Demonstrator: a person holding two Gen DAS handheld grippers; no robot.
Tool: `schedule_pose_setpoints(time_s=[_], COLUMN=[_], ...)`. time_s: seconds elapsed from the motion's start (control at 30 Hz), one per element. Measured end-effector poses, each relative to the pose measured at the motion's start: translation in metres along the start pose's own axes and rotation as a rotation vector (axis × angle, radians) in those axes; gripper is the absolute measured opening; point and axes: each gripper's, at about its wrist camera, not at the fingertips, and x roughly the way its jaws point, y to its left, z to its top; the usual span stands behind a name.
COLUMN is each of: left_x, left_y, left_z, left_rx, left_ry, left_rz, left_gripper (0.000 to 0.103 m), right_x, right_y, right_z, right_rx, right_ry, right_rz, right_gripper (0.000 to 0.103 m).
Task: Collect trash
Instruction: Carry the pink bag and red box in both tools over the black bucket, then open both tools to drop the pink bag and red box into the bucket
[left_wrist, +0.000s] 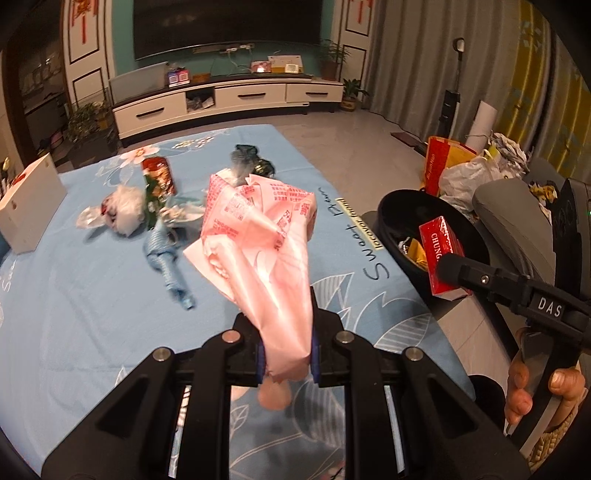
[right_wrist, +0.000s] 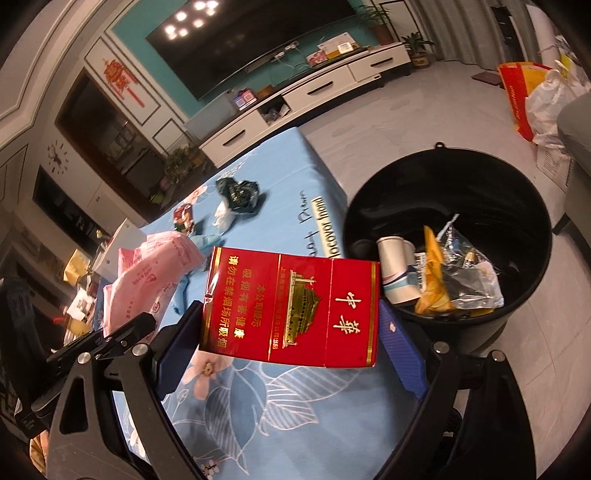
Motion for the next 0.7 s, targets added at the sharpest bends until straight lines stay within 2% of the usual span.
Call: schedule_pose_setpoints(time_s=[0.43,0.7], left_x=[0.027,0.044], left_y=[-0.046,-0.078], left_z=[0.022,0.038], left_rx=[0.097,0.160], left_ry=[0.019,0.013], left_rz=[-0.044,-0.102], left_gripper=[0.018,0.018], right_x=[-0.013,-0.020], right_y=[-0.045,-0.072], right_z=[0.010,0.013], right_rx=[0.098,0.146], right_ry=[-0.055,-0.078], right_rz=[-0.051,-0.094], right_gripper=[0.090,0.090])
